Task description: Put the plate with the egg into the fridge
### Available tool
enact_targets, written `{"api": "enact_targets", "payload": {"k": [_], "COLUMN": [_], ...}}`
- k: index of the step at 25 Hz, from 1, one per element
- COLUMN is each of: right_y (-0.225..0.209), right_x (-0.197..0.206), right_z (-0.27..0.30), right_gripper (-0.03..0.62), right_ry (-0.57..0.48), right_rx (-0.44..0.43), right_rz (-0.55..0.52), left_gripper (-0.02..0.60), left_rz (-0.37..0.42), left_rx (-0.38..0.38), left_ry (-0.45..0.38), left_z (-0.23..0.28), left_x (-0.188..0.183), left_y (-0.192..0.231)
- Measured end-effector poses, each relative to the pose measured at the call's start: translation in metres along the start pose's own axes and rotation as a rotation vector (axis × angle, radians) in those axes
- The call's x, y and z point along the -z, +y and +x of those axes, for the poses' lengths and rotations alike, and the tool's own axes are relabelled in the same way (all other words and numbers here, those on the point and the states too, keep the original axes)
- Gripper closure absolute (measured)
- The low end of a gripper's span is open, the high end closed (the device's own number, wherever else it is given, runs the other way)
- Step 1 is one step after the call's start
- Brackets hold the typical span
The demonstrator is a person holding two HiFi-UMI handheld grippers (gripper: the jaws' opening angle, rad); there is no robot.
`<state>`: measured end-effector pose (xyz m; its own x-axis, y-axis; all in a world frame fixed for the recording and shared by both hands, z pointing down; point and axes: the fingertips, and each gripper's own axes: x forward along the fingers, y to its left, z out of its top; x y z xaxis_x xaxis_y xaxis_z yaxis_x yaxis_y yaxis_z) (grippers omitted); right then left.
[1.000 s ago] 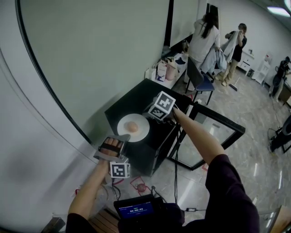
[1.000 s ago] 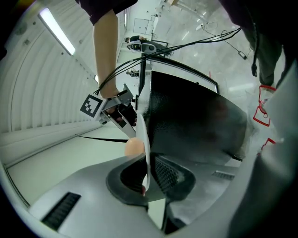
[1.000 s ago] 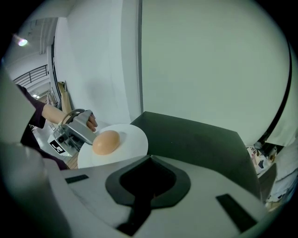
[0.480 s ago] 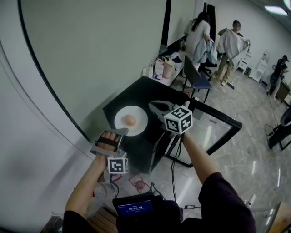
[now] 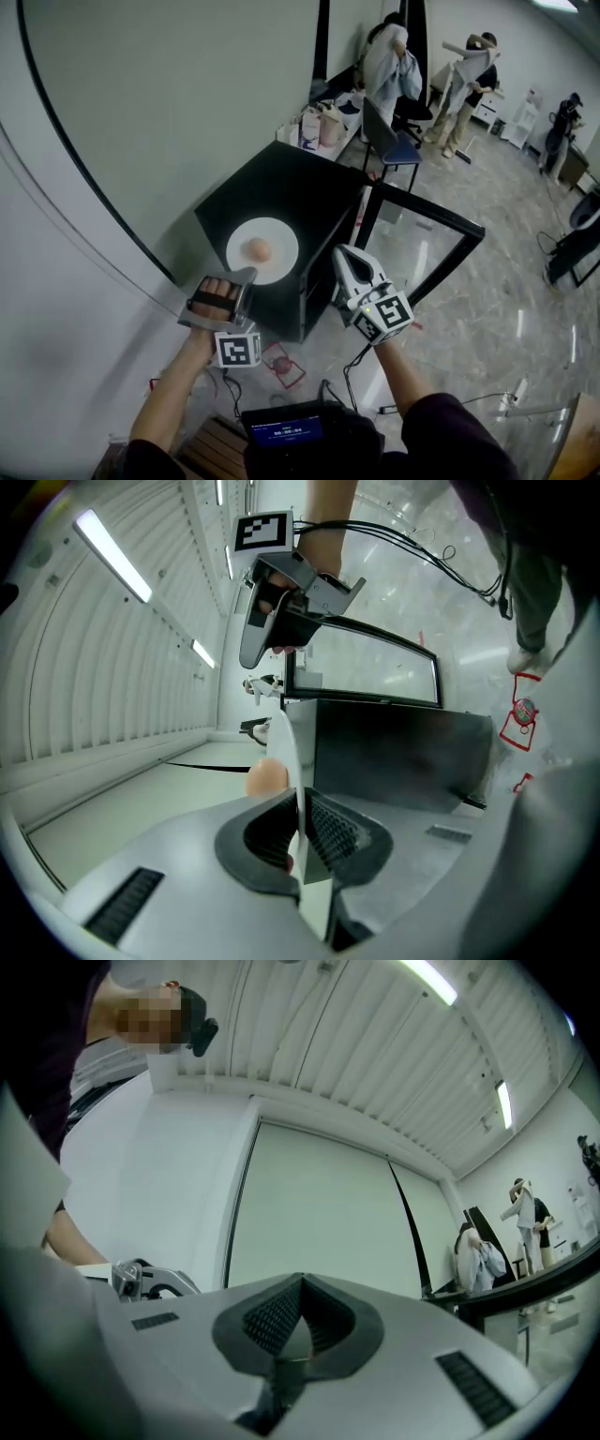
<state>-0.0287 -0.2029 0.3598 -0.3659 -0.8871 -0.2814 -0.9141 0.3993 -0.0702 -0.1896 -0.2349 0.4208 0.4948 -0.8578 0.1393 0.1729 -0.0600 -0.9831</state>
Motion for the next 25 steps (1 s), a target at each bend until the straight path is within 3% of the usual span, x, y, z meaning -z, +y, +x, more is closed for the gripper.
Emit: {"api": "enact_targets", "payload": {"k": [5,9,16,19,25], "right_y": [-0.014,-0.027,-0.054,-0.062,-0.068], "right_x": [0.013,0.014,0.013,0.013,0.019], "right_z": [-0.045,-0.078,-0.150,-0.173,-0.192], "right_gripper": [0.588,0.588,0.588,0.588,0.588], "right_ry": [0.008,0.026,0.047,0.074,0.085], "right_rx": [-0.003,-0.031,-0.090,-0.103,-0.100], "right_rz": [-0.012,-0.009,0.034,0.040,0.047], "left_gripper": [0.555,0.555,0.555,0.555,0.555], "left_rz": [-0.018,-0.078,-0.106,-0.063,-0.028], "left_rx": [0.024,0.049,0.058,0.040,0.068], "left_ry": [0.031,0.077,0.136,0.135,0.127], "left_z": [-0.011,-0.021,-0.041,-0.044,-0.046], "left_x": [-0.044,-0.081,-0.177,-0.211,-0.237], "left_y": [-0.014,-0.014,-0.011,-0.004,-0.020]}}
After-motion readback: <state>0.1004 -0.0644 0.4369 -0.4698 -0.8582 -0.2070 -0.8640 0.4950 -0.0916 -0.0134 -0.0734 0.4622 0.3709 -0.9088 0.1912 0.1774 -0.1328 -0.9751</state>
